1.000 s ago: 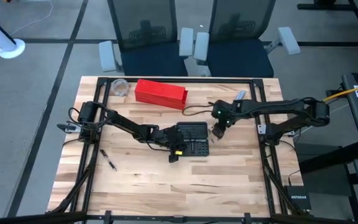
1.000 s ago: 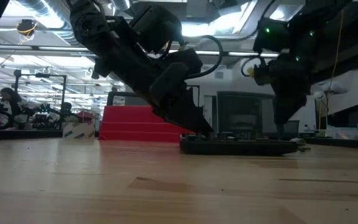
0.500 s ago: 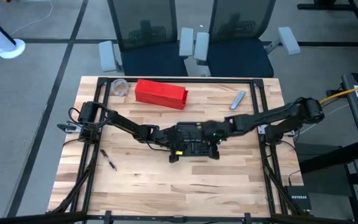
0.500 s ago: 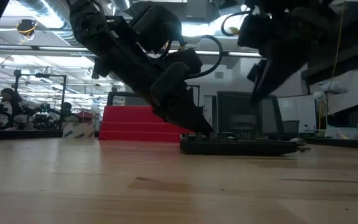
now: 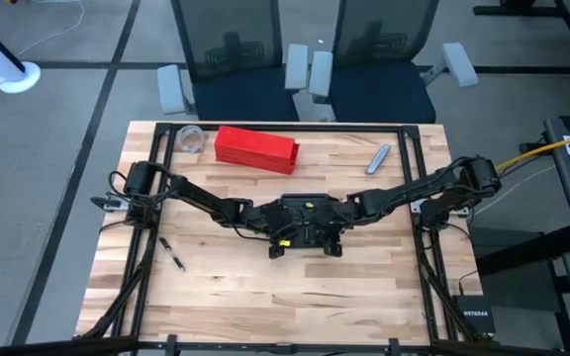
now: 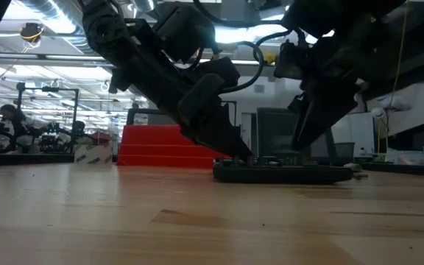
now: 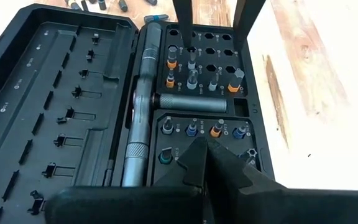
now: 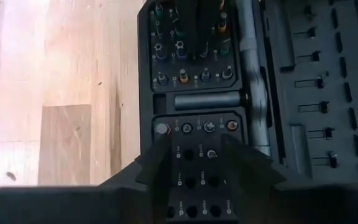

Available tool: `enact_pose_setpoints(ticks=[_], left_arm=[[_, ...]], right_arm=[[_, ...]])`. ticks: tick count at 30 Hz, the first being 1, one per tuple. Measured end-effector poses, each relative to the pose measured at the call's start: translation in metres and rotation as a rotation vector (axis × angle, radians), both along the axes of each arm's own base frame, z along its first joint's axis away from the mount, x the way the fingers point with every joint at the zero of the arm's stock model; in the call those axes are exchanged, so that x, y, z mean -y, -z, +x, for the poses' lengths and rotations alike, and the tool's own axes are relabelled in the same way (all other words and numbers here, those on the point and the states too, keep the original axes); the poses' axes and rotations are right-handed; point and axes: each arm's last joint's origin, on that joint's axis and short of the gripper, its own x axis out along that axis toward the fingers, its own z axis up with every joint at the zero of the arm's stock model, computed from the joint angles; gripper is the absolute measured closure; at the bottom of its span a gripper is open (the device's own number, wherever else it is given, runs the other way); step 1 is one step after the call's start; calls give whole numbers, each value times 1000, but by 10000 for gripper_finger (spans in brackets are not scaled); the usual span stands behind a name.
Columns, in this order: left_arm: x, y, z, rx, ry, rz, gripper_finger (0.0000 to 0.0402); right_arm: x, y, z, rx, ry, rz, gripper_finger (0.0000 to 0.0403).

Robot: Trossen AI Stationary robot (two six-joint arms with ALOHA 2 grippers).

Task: Prefit tool cases
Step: Remove the screwdriver bit from the tool case

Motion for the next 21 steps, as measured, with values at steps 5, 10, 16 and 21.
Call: enact_pose_setpoints(ticks=[5,10,16,21], left_arm=[[0,0,0,0,0,0,401],[0,0,0,0,1,1,401],[0,0,0,-2,0,0,401],[0,0,0,-2,0,0,402]], right_arm=[[0,3,1,-13,-3,-3,269],[0,12,1,-48,-21,-21,269],[0,15,3,-47,-18,-35,269],[0,15,3,-50,-17,-41,270]])
